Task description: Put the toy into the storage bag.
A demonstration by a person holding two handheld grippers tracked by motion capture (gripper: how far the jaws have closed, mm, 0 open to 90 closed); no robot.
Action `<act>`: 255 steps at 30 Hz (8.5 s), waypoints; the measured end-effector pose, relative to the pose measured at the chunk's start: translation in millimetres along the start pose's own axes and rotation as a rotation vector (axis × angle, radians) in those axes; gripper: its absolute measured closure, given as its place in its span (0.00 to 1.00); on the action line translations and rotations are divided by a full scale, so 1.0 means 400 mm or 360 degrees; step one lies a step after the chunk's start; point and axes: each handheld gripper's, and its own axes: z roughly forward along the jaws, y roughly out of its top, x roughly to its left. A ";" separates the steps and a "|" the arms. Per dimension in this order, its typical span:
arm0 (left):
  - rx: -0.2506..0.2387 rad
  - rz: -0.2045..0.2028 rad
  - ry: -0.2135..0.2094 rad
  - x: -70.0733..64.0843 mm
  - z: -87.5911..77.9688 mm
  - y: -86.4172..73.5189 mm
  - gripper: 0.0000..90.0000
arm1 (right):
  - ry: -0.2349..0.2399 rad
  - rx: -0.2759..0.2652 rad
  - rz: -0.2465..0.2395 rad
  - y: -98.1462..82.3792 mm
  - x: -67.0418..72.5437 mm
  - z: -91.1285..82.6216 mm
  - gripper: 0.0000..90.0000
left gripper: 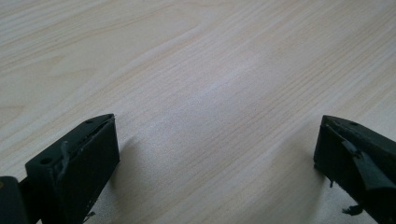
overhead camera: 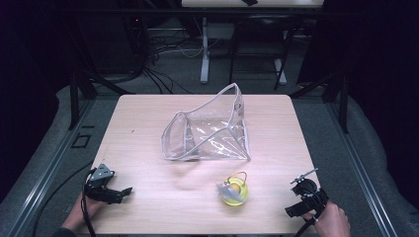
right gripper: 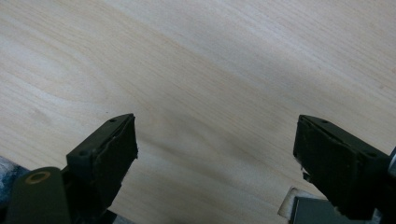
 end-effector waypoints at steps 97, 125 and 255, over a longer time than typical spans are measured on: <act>-0.0001 0.0006 -0.0011 -0.002 0.000 0.000 0.00 | -0.0100 0.0237 -0.0994 0.392 0.363 -0.300 0.80; -0.0001 0.0005 -0.0010 -0.002 0.000 0.000 0.00 | -0.0130 0.0221 -0.1004 0.420 0.352 -0.327 0.97; 0.0011 0.0009 -0.0021 -0.001 -0.002 0.001 0.00 | -0.0297 0.0250 -0.0506 0.715 0.070 -0.584 0.97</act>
